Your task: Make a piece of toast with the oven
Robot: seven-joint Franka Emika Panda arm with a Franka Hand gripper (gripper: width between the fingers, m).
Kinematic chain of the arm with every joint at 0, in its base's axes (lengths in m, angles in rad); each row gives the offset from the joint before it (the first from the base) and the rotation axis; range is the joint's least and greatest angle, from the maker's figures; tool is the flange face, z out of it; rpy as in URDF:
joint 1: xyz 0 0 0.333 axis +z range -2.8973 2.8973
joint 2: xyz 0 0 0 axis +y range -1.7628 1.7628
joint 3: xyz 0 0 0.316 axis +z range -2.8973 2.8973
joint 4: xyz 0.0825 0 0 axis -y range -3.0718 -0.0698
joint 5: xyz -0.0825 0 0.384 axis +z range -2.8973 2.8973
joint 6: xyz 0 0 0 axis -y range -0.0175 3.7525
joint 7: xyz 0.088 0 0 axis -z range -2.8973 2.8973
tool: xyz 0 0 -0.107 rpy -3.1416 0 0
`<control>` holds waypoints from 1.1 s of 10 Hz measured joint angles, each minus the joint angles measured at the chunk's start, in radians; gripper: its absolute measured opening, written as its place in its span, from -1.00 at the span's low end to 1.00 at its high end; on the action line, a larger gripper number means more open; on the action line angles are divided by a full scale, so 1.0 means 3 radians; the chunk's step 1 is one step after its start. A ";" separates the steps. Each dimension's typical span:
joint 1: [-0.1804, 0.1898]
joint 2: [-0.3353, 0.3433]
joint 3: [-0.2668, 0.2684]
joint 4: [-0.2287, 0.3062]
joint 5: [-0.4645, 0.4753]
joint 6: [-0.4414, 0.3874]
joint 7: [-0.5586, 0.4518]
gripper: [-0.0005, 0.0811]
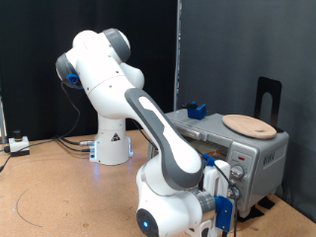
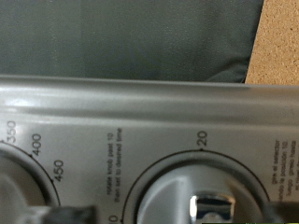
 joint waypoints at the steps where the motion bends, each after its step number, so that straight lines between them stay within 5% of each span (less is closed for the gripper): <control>1: 0.0001 0.0000 0.0000 -0.0003 0.0000 0.0005 0.0003 -0.08; 2: 0.0004 0.0001 -0.0008 -0.0015 0.0000 0.0047 0.0004 -0.53; 3: 0.0004 0.0002 -0.0010 -0.0024 0.0005 0.0071 0.0014 -0.53; 4: 0.0003 0.0003 -0.0010 -0.0024 0.0005 0.0070 0.0018 -0.76; 6: -0.0004 0.0003 -0.0003 -0.0028 0.0006 0.0070 -0.0104 -0.76; 11: -0.0203 0.0004 0.0134 -0.0285 0.0329 0.0275 -0.1553 -0.76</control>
